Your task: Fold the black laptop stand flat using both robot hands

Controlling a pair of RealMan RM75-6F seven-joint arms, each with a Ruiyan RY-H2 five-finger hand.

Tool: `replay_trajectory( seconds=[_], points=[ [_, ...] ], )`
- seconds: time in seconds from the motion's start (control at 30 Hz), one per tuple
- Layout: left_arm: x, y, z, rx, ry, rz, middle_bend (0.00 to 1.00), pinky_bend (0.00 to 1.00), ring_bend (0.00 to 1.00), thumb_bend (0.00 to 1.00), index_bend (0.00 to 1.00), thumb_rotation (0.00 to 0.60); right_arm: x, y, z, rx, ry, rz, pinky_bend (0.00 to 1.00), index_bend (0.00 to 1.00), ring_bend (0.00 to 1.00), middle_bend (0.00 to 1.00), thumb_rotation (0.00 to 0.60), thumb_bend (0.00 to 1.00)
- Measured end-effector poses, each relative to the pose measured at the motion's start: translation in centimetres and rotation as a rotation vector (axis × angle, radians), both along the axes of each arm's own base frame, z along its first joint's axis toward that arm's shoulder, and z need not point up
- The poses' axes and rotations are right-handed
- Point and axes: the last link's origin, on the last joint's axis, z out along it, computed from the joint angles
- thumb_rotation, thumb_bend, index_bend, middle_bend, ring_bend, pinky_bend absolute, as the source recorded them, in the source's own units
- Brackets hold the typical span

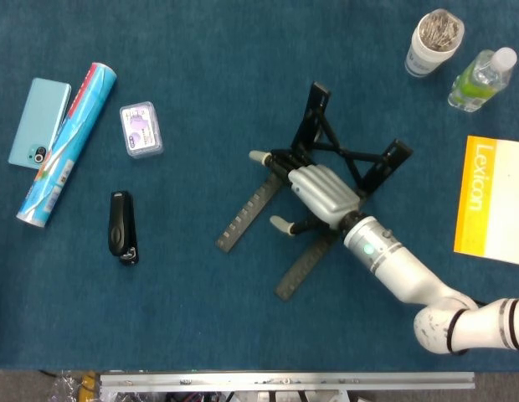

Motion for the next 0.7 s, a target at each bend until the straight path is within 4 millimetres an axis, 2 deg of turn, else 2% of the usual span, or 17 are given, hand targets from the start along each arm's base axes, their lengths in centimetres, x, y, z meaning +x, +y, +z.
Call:
replay_trajectory(
  seconds=[0.47,0.7],
  points=[
    [0.0,0.2,-0.4,-0.011,-0.005,-0.008,0.00,0.00,0.00,0.32,0.00,0.600,-1.0,-0.9,0.5,-0.076,0.028,-0.022,0.00,0.00,0.00,0.11,0.600,0.28],
    [0.1,0.2,-0.4,-0.012,-0.005,-0.013,0.00,0.00,0.00,0.32,0.00,0.600,-0.7,-0.2,1.0,-0.059,0.009,-0.016,0.00,0.00,0.00,0.11,0.600,0.28]
  ],
)
